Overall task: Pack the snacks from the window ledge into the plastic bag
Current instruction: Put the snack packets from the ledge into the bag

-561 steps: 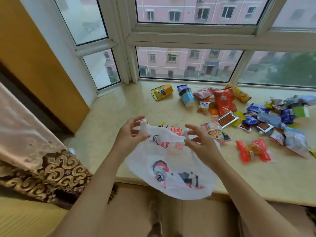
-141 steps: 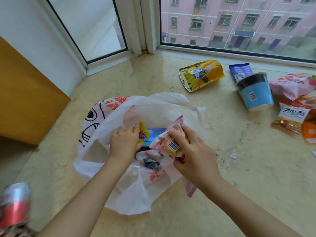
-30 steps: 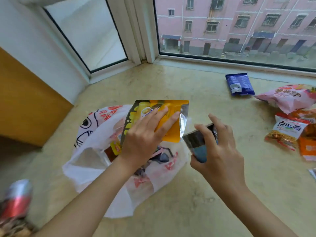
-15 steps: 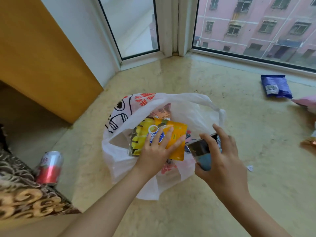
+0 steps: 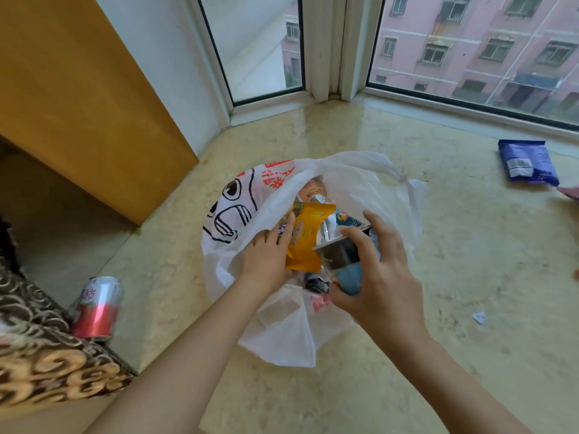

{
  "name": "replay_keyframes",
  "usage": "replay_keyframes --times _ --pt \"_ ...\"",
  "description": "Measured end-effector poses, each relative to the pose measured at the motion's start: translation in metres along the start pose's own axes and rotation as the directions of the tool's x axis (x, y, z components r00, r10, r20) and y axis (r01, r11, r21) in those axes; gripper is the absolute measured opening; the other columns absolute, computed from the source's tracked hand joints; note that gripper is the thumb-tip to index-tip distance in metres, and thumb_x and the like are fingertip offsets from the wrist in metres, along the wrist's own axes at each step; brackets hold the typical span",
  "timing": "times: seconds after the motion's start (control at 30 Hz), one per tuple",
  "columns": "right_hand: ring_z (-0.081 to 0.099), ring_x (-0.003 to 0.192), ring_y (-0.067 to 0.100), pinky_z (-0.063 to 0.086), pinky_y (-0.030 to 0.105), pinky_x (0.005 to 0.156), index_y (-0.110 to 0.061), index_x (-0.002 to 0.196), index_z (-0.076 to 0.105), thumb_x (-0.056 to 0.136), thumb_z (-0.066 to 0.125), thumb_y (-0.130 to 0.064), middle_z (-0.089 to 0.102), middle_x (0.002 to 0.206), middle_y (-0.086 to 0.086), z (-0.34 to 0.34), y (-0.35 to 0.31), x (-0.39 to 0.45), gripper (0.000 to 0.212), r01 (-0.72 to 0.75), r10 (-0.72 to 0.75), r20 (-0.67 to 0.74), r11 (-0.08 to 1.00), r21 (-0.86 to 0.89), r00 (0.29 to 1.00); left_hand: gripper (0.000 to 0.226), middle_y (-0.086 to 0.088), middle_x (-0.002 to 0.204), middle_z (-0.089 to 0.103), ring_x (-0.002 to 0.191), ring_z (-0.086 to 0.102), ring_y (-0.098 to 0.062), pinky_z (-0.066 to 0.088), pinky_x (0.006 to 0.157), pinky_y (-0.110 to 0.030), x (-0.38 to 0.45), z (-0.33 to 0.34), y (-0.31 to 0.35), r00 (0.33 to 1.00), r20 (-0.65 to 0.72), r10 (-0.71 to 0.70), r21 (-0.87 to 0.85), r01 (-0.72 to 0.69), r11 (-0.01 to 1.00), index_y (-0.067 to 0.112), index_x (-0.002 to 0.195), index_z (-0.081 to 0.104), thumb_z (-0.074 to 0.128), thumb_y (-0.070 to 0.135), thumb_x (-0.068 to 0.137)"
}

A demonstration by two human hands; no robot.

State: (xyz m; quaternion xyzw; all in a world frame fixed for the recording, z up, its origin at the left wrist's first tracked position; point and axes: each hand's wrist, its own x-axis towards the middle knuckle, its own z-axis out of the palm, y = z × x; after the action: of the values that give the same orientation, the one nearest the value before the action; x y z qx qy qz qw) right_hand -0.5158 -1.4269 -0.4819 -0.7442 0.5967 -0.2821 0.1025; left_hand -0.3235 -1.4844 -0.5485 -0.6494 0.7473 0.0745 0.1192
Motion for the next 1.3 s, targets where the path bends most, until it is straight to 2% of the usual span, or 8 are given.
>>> replay_keyframes --times 0.23,0.33,0.57,0.73,0.9,1.03,1.13,1.3 --pt "0.047 0.126 0.036 0.055 0.035 0.059 -0.030 0.128 0.042 0.051 0.086 -0.031 0.032 0.148 0.001 0.022 -0.027 -0.005 0.089 0.062 -0.063 0.002 0.991 0.118 0.998 0.106 -0.007 0.155 0.023 0.142 0.024 -0.027 0.027 0.111 -0.037 -0.048 -0.009 -0.036 0.992 -0.103 0.075 0.139 -0.060 0.988 0.020 0.153 -0.003 0.050 0.071 0.078" --pt "0.046 0.129 0.035 0.058 0.038 0.061 -0.031 0.128 0.042 0.055 0.084 -0.030 0.033 0.149 0.000 0.025 -0.037 -0.013 0.085 0.055 -0.053 -0.016 0.982 0.179 0.998 0.089 -0.011 0.152 0.035 0.140 0.033 -0.029 0.025 0.109 -0.045 -0.065 -0.011 -0.041 0.978 -0.133 0.159 0.186 -0.133 0.973 0.015 0.149 0.030 0.030 0.072 0.081" --pt "0.037 0.131 0.000 0.055 0.027 0.078 -0.029 0.125 0.041 0.059 0.077 -0.037 0.031 0.146 -0.007 0.030 -0.058 -0.026 0.075 -0.005 0.024 -0.035 0.886 0.464 0.999 0.101 -0.012 0.149 0.040 0.143 0.026 -0.022 0.012 0.115 -0.052 -0.099 -0.009 -0.074 0.934 -0.010 0.358 0.330 -0.335 0.883 0.005 0.123 0.064 0.021 0.083 0.076" --pt "0.035 0.130 -0.005 0.039 0.005 0.090 -0.025 0.122 0.041 0.059 0.079 -0.033 0.031 0.144 -0.001 0.036 -0.080 -0.028 0.074 0.029 -0.020 -0.022 0.805 0.592 1.000 0.099 -0.006 0.156 0.029 0.148 -0.005 -0.020 0.001 0.116 -0.053 -0.109 -0.015 -0.088 0.957 0.048 0.287 0.336 -0.286 0.897 0.014 0.133 0.056 0.024 0.084 0.071" --pt "0.033 0.132 -0.003 0.040 0.007 0.091 -0.022 0.121 0.042 0.059 0.082 -0.030 0.032 0.143 0.005 0.055 -0.098 -0.034 0.074 0.063 -0.046 -0.044 0.783 0.618 0.998 0.086 0.001 0.153 0.035 0.147 0.010 -0.026 0.012 0.113 -0.057 -0.113 -0.020 -0.090 0.966 -0.088 0.245 0.187 -0.225 0.956 0.029 0.147 0.036 0.049 0.065 0.070" --pt "0.034 0.133 0.001 0.043 0.006 0.088 -0.024 0.121 0.039 0.061 0.081 -0.034 0.029 0.144 0.002 0.079 -0.091 -0.029 0.073 0.004 0.014 -0.025 0.792 0.610 1.000 0.092 -0.004 0.155 0.030 0.145 0.014 -0.036 0.011 0.111 -0.060 -0.112 -0.023 -0.095 0.984 -0.074 0.162 0.229 -0.141 0.963 0.018 0.146 0.039 0.042 0.069 0.069" --pt "0.032 0.134 0.007 0.036 0.003 0.092 -0.019 0.119 0.040 0.062 0.086 -0.025 0.031 0.140 0.007 0.097 -0.086 -0.024 0.074 -0.008 0.054 -0.055 0.787 0.616 0.997 0.096 -0.005 0.149 0.041 0.139 0.032 -0.037 0.025 0.108 -0.060 -0.115 -0.025 -0.098 0.991 -0.084 0.104 0.257 -0.080 0.963 0.012 0.142 0.044 0.043 0.070 0.065" --pt "0.037 0.122 0.005 0.035 0.004 0.092 -0.008 0.111 0.045 0.060 0.089 -0.020 0.039 0.127 0.010 0.122 -0.091 -0.014 0.069 -0.047 0.131 -0.100 0.807 0.589 0.986 0.097 -0.011 0.140 0.051 0.123 0.055 -0.022 0.047 0.092 -0.050 -0.117 -0.029 -0.098 0.982 -0.182 0.047 0.161 -0.017 0.987 0.001 0.134 0.052 0.050 0.067 0.062"
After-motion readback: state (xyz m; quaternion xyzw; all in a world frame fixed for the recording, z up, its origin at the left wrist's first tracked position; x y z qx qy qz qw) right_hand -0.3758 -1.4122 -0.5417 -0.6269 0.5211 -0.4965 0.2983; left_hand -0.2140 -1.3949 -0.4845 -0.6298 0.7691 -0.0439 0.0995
